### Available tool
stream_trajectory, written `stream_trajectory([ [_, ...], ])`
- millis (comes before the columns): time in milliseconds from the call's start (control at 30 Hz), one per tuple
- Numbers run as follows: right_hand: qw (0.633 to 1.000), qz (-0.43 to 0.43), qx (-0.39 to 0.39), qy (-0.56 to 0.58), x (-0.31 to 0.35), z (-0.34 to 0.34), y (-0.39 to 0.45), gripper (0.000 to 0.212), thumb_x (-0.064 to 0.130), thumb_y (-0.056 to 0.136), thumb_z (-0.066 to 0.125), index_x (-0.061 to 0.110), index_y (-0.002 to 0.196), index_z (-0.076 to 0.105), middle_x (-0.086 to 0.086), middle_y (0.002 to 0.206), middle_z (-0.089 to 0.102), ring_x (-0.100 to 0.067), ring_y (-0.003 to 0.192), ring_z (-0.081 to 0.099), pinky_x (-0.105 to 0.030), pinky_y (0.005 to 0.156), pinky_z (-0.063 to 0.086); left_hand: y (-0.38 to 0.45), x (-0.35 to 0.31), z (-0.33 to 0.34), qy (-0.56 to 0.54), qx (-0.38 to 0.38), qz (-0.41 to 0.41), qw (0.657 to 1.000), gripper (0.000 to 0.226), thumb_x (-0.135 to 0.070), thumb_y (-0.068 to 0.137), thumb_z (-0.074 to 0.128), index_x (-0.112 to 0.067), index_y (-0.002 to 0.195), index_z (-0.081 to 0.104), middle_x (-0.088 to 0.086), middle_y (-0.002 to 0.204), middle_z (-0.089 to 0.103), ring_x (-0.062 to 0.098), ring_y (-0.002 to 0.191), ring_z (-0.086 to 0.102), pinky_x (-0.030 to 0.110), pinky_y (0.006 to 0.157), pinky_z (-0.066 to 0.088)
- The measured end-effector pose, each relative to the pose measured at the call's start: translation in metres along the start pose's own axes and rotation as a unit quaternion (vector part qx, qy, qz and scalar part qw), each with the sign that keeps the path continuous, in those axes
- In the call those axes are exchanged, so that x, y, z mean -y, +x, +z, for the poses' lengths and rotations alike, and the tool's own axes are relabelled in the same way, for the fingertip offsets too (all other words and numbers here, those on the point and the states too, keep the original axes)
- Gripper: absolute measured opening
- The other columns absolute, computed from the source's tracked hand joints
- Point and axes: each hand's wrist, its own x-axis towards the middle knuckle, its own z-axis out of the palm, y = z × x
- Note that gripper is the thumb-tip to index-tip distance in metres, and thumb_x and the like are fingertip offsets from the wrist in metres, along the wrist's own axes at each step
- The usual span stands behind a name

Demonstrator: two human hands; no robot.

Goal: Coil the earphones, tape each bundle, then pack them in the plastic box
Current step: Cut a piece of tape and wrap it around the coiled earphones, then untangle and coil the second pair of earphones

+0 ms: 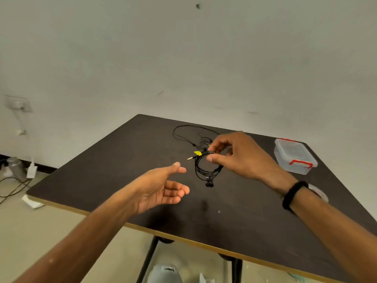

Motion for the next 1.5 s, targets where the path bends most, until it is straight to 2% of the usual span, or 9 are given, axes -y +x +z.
stream_trajectory([
  [133, 0.998, -0.050, 0.015, 0.037, 0.022, 0.032, 0.039, 0.006, 0.031, 0.089, 0.082, 0.030, 0.089, 0.076, 0.015, 0.076, 0.076, -0.005, 0.066, 0.072, -0.023, 0.067, 0.052, -0.004, -0.003, -0.053, -0.023, -0.125, 0.072, 0.989, 0.041, -0.050, 0.107, 0.046, -0.019, 0.127, 0.063, 0.007, 0.068, 0.067, 0.012, 0.051, 0.057, 0.026, 0.049, 0.051],
  [267, 0.990, -0.076, -0.016, 0.121, 0.037, 0.082, 0.060, 0.011, 0.020, 0.088, 0.084, 0.028, 0.095, 0.080, 0.010, 0.087, 0.079, -0.004, 0.080, 0.075, -0.026, 0.075, 0.059, -0.017, 0.000, -0.100, -0.017, -0.219, 0.095, 0.971, 0.034, -0.048, 0.107, 0.047, -0.022, 0.122, 0.063, 0.006, 0.070, 0.070, 0.013, 0.057, 0.062, 0.028, 0.058, 0.053],
  [433, 0.980, -0.097, -0.025, 0.173, 0.030, 0.144, 0.058, 0.019, -0.003, 0.084, 0.083, 0.010, 0.098, 0.081, 0.002, 0.112, 0.075, -0.013, 0.090, 0.077, -0.036, 0.085, 0.065, -0.027, 0.022, -0.131, 0.021, -0.266, 0.112, 0.957, 0.029, -0.038, 0.105, 0.056, -0.018, 0.124, 0.063, 0.012, 0.089, 0.073, 0.018, 0.078, 0.068, 0.031, 0.073, 0.060],
  [667, 0.991, -0.117, 0.032, 0.049, -0.006, 0.158, 0.047, 0.035, -0.004, 0.087, 0.079, 0.019, 0.114, 0.081, 0.007, 0.127, 0.068, -0.006, 0.109, 0.069, -0.028, 0.099, 0.059, -0.020, 0.031, -0.132, 0.123, -0.293, 0.152, 0.936, 0.025, -0.039, 0.103, 0.059, -0.023, 0.122, 0.062, 0.008, 0.090, 0.071, 0.016, 0.077, 0.067, 0.032, 0.073, 0.062],
  [867, 0.991, -0.129, 0.030, 0.030, -0.013, 0.153, 0.042, 0.056, -0.017, 0.087, 0.058, 0.016, 0.130, 0.072, 0.004, 0.132, 0.067, -0.008, 0.109, 0.069, -0.019, 0.097, 0.056, -0.007, 0.032, -0.117, 0.322, -0.350, 0.199, 0.857, 0.028, -0.041, 0.104, 0.057, -0.032, 0.130, 0.058, -0.003, 0.088, 0.062, 0.010, 0.076, 0.061, 0.021, 0.071, 0.048],
  [1000, 0.995, -0.097, -0.024, 0.018, -0.033, 0.149, 0.032, 0.044, -0.010, 0.091, 0.059, 0.014, 0.124, 0.073, 0.004, 0.119, 0.071, -0.005, 0.103, 0.069, -0.024, 0.093, 0.058, 0.003, 0.037, -0.104, 0.403, -0.355, 0.259, 0.803, 0.035, -0.031, 0.106, 0.053, -0.028, 0.141, 0.056, -0.004, 0.110, 0.055, 0.015, 0.106, 0.053, 0.034, 0.097, 0.051],
  [1133, 0.997, -0.056, -0.045, 0.005, -0.059, 0.135, 0.025, 0.031, -0.003, 0.093, 0.066, 0.012, 0.117, 0.075, 0.002, 0.116, 0.072, -0.008, 0.103, 0.069, -0.023, 0.095, 0.058, 0.021, 0.030, -0.072, 0.465, -0.339, 0.328, 0.749, 0.033, -0.033, 0.104, 0.053, -0.029, 0.136, 0.060, -0.013, 0.102, 0.058, 0.009, 0.107, 0.046, 0.024, 0.089, 0.039],
  [1300, 0.998, -0.025, -0.036, -0.037, -0.088, 0.111, 0.023, 0.020, 0.010, 0.093, 0.074, 0.014, 0.113, 0.077, 0.001, 0.116, 0.072, -0.014, 0.101, 0.069, -0.030, 0.094, 0.059, 0.068, 0.020, -0.005, 0.482, -0.253, 0.356, 0.759, 0.024, -0.030, 0.099, 0.062, -0.020, 0.119, 0.070, -0.004, 0.094, 0.069, 0.018, 0.092, 0.063, 0.035, 0.093, 0.051],
  [1500, 0.994, 0.033, -0.089, -0.063, -0.124, 0.094, 0.019, 0.016, 0.014, 0.095, 0.075, 0.010, 0.109, 0.079, -0.006, 0.115, 0.072, -0.019, 0.105, 0.069, -0.026, 0.096, 0.054, 0.142, 0.030, 0.061, 0.465, -0.221, 0.269, 0.814, 0.042, -0.030, 0.101, 0.060, -0.013, 0.140, 0.059, 0.011, 0.130, 0.058, 0.027, 0.117, 0.061, 0.034, 0.105, 0.046],
])
